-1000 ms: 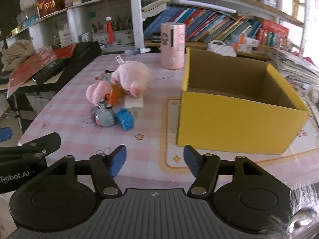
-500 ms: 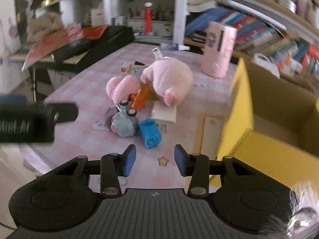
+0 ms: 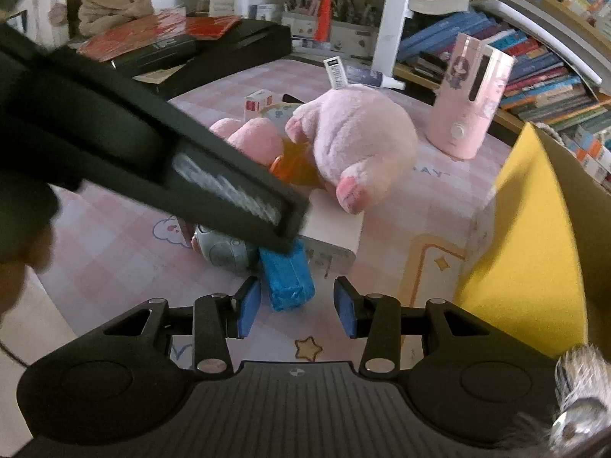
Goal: Organize objects
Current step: 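Grasp the grey toy car with the left tool while the right tool grasps the blue item, then carry the grey car and blue item over the yellow box with both tools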
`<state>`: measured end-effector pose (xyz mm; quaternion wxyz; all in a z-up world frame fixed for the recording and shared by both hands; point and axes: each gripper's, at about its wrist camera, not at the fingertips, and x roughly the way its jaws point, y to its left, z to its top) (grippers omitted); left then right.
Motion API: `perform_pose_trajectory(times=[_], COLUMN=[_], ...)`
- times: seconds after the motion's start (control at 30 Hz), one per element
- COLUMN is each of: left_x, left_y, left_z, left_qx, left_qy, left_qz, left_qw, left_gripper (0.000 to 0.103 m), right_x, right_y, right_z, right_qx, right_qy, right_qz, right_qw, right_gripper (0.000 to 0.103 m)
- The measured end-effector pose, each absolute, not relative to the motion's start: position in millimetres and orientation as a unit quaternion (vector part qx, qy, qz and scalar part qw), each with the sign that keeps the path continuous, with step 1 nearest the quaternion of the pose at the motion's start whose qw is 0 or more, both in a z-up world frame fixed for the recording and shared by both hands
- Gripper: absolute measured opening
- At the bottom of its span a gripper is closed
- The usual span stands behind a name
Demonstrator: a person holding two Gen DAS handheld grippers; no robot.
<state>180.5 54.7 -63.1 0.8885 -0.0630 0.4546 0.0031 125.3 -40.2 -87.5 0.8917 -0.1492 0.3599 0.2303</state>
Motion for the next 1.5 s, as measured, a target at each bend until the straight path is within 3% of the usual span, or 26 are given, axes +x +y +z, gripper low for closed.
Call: perform_pose_trajectory(times=[0.07, 0.23, 0.6, 0.93, 1.5], left_x=[184, 178, 145, 97, 44], left_y=[59, 67, 107, 126, 107], left_z=[-67, -69, -49, -25, 8], left_qx=[-0.078, -0.099, -0.143, -0.161, -0.135], left_qy=[0.469, 0.474, 0.435, 0.407, 0.368], left_qz=[-0.007, -0.01, 0.006, -0.001, -0.109], left_qw=[0.88, 0.875, 0.889, 0.899, 0.914], left_gripper=[0.05, 0.049, 0.049, 0.049, 0.049], right_x=[127, 136, 121, 88, 15], right_y=[-39, -38, -36, -35, -83], right_z=[-89, -92, -85, -55, -2], right_qx=[-0.149, -0.138, -0.132, -0.103, -0.004], right_qy=[0.358, 0.36, 0.352, 0.297, 0.318], right_qz=[0.238, 0.244, 0.226, 0.2, 0.111], right_qw=[0.891, 0.89, 0.898, 0.928, 0.942], right_gripper=[0.041, 0.04, 0.023, 0.021, 0.021])
